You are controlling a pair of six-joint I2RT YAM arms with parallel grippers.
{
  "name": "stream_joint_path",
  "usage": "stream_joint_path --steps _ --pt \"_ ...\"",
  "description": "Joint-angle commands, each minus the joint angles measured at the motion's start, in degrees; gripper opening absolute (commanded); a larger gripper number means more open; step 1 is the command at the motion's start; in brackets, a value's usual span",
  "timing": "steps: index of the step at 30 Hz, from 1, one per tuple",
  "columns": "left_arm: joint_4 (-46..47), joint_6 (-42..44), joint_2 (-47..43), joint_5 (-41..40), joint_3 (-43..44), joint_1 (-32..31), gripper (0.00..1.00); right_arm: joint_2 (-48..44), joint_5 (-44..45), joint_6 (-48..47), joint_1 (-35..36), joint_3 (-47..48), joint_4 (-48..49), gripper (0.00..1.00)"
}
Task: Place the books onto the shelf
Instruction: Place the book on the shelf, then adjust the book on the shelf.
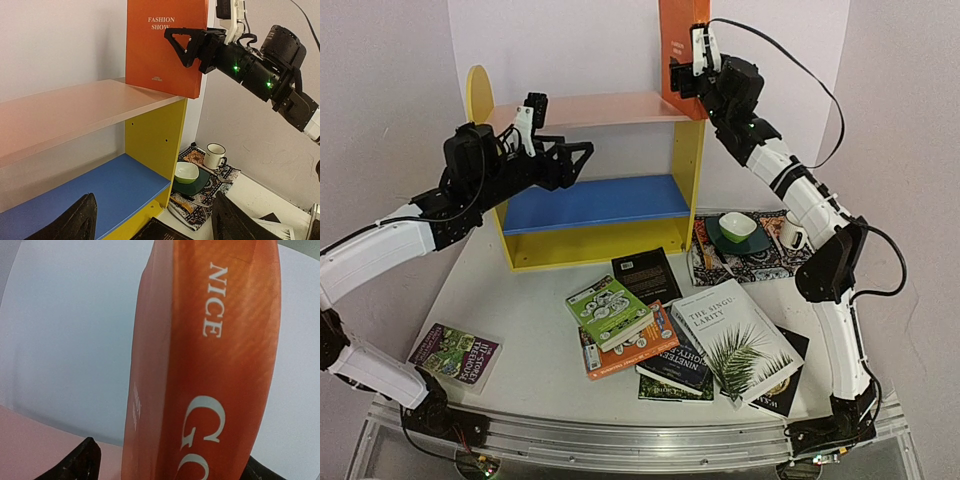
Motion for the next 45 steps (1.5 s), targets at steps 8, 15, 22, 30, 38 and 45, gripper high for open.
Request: stream_joint_path --steps 8,15,22,30,38,45 --pt "-0.2 0.4 -6.1 -0.6 -2.7 0.4 0.81 -11.4 -0.4 4.4 0.0 -10.3 2.1 0.98" --pt "-2.6 2.4 -9.1 -2.1 -3.4 0.4 0.82 -17.3 2.4 5.5 0.1 -16.4 1.0 0.98" --pt "-5.0 2.5 -10.2 -1.9 -3.1 0.4 0.83 -21.8 0.8 7.5 0.1 -20.9 -2.8 0.98" --pt "-6.9 1.2 -10.9 -1.0 -3.1 0.4 0.83 -29.6 -4.0 13.3 0.2 -31.1 -5.0 0.94" --pt "-8.2 -0.1 -12.3 -0.6 -4.2 0.4 0.83 -33.5 -3.6 16.8 0.2 -36.4 -9.5 0.48" --pt "-8.6 0.2 -13.5 -1.3 -5.4 0.4 0.83 -31.3 -3.6 18.4 0.1 -36.2 -10.1 0.41"
